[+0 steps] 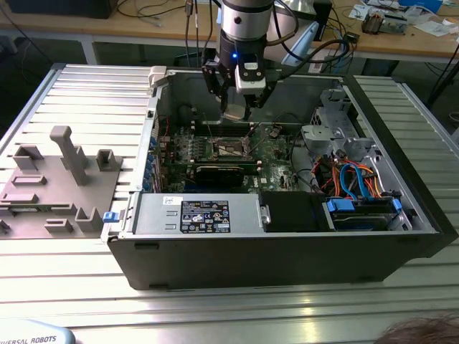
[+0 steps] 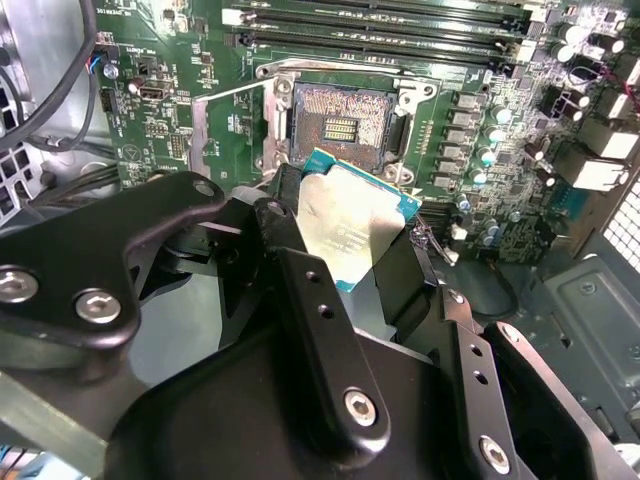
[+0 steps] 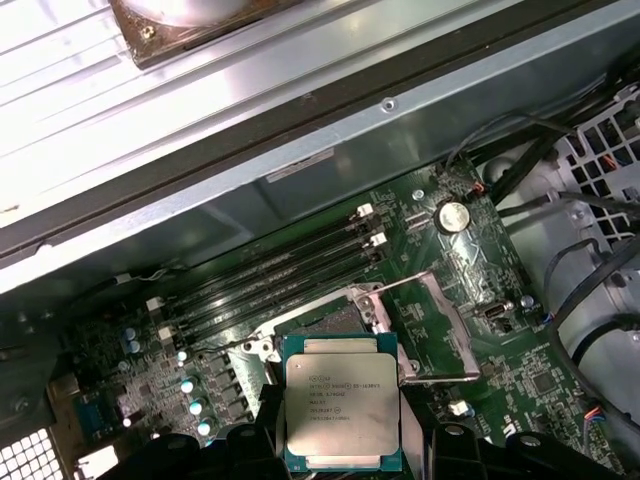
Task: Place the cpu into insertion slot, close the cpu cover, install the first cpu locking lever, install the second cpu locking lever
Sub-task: 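Place the cpu into insertion slot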
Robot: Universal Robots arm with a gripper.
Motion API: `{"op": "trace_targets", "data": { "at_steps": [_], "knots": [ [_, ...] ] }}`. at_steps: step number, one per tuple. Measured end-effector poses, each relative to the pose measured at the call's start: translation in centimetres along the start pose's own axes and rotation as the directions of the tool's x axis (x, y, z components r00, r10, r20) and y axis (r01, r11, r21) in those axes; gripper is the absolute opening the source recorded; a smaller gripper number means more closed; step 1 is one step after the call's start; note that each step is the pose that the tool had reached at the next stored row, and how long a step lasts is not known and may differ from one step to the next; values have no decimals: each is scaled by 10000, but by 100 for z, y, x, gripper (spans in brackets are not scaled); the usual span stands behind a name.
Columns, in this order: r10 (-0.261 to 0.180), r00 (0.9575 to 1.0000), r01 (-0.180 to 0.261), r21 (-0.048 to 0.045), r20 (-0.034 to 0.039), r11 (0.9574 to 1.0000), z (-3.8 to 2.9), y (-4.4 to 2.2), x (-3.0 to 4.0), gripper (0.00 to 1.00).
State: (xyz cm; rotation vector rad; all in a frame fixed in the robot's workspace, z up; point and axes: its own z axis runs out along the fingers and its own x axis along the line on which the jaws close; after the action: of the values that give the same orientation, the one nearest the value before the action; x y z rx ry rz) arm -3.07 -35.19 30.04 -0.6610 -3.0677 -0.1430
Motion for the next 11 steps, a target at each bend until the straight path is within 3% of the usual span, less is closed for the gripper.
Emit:
{"op": "trace_targets", "data": {
  "at_steps": [11],
  "knots": [
    [138, 9999, -138, -3, 12, 9999, 2, 0, 0, 54]
  ]
}}
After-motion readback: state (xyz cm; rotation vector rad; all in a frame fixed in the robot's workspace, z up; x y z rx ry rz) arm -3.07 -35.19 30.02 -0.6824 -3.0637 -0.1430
